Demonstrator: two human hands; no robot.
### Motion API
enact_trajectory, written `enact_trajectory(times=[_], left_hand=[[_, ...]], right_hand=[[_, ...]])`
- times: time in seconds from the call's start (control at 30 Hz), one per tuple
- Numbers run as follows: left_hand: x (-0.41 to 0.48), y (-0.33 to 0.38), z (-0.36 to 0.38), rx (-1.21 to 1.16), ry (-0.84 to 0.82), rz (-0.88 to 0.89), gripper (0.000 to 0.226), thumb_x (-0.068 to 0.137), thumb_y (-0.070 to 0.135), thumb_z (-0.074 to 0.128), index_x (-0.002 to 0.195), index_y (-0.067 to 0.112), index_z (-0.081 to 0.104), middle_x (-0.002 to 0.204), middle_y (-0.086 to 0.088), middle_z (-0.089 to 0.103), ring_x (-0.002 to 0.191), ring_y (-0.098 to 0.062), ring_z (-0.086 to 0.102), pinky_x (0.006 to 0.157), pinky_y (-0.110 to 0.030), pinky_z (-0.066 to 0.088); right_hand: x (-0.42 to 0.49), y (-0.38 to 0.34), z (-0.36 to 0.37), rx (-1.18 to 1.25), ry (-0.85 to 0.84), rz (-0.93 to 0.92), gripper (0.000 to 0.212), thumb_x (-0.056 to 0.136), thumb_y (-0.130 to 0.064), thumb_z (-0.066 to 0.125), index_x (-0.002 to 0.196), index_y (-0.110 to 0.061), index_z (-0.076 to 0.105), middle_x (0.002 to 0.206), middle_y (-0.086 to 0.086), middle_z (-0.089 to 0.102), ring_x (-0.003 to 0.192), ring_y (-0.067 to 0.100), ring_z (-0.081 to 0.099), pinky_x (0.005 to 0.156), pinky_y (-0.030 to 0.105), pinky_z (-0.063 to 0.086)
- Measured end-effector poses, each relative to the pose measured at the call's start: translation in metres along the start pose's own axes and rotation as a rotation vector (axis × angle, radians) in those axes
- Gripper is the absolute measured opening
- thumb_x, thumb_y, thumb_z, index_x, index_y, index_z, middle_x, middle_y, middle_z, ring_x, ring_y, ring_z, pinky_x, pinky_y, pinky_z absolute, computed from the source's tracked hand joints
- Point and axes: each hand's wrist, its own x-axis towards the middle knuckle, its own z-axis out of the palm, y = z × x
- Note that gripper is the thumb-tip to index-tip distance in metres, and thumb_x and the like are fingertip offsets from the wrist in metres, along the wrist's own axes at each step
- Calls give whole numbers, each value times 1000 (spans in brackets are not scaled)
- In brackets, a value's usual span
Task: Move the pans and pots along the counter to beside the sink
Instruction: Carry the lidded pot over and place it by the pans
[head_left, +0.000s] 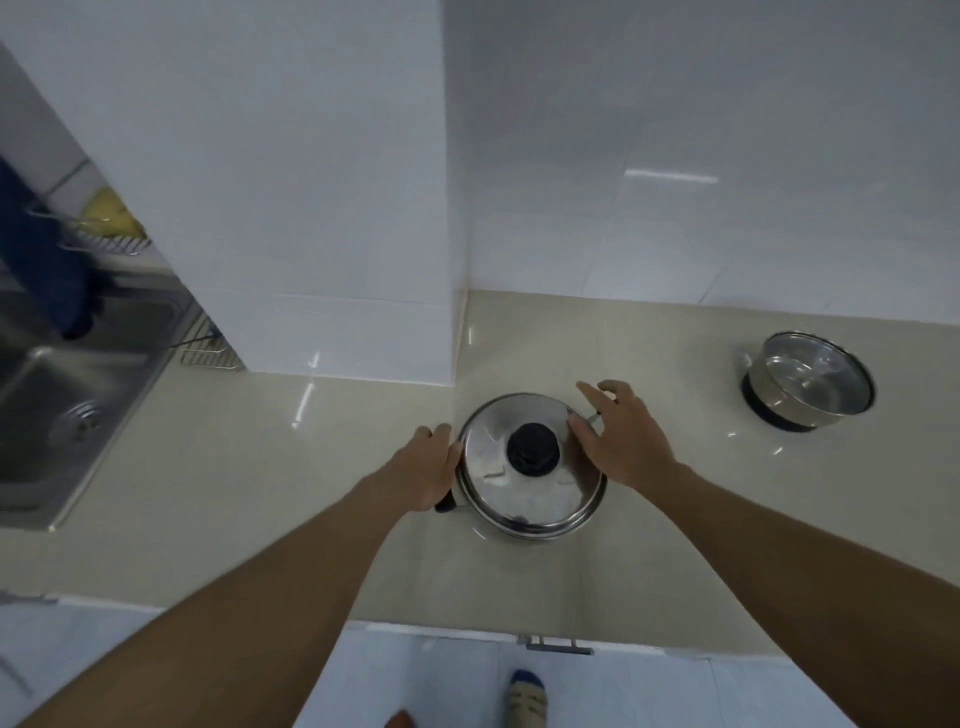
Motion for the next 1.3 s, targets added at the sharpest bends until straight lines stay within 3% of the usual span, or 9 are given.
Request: enact_trajectory(times=[0.13, 0.33, 0.4, 0.53, 0.63, 0.77, 0.9, 1.17, 1.3], left_hand=[[2, 5, 12, -75, 95, -65, 52, 106, 42, 26, 151, 16, 31, 140, -19, 42, 119, -39, 52, 101, -40, 42], [-3, 12, 18, -311, 189, -135, 59, 90, 69, 46, 139, 37, 46, 116, -14, 47, 104, -32, 60, 75, -37, 57], [-7, 17, 17, -341, 180, -147, 60, 87, 68, 54, 137, 36, 49, 115, -12, 44, 96, -32, 62, 63, -40, 61], [-12, 20, 17, -210, 246, -164, 61, 89, 63, 56, 138, 28, 53, 113, -15, 51, 102, -29, 58, 87, -35, 49], [-22, 12, 22, -241, 300, -205, 57, 89, 58, 60, 131, 21, 61, 113, -20, 55, 98, -27, 60, 90, -35, 50], [-45, -1, 26, -288, 355, -199, 50, 92, 56, 57, 131, 24, 59, 115, -12, 40, 87, -20, 53, 72, -28, 53], [-70, -23, 19, -296, 427, -178, 55, 95, 55, 51, 143, 28, 49, 115, -5, 30, 85, -16, 49, 88, -25, 46], [-142, -87, -7, -341, 572, -225, 58, 90, 60, 56, 139, 30, 53, 118, -4, 34, 96, -17, 49, 93, -25, 39], [-188, -128, -23, -272, 662, -254, 54, 87, 66, 53, 129, 32, 59, 111, -5, 46, 99, -27, 56, 87, -33, 46]], right_hand=[[3, 9, 20, -16, 116, -102, 37, 101, -45, 51, 130, -28, 69, 131, 1, 59, 97, 30, 69, 84, 42, 56], [8, 13, 20, -29, 137, -150, 35, 100, -50, 47, 117, -32, 72, 103, -1, 59, 71, 28, 65, 66, 33, 49], [10, 14, 18, -19, 119, -147, 35, 100, -51, 46, 115, -33, 72, 103, -1, 57, 72, 29, 65, 67, 33, 48], [12, 13, 15, 79, 80, -133, 32, 99, -50, 52, 114, -32, 73, 108, 1, 56, 79, 32, 66, 76, 39, 55], [9, 8, 18, 137, 65, -133, 29, 97, -49, 56, 113, -32, 73, 107, 2, 56, 84, 32, 66, 78, 37, 53], [-2, -9, 24, 166, 46, -154, 34, 95, -55, 55, 122, -40, 68, 104, -2, 51, 89, 29, 67, 79, 34, 49], [-12, -45, 21, 161, 52, -203, 39, 88, -70, 46, 115, -47, 63, 97, -4, 46, 80, 26, 62, 76, 34, 52], [-43, -146, 30, 167, -1, -297, 48, 86, -70, 55, 109, -33, 75, 105, 1, 52, 96, 26, 63, 91, 37, 52], [-71, -200, 44, 193, -38, -326, 56, 86, -70, 56, 104, -20, 75, 99, 6, 58, 89, 26, 61, 88, 38, 54]])
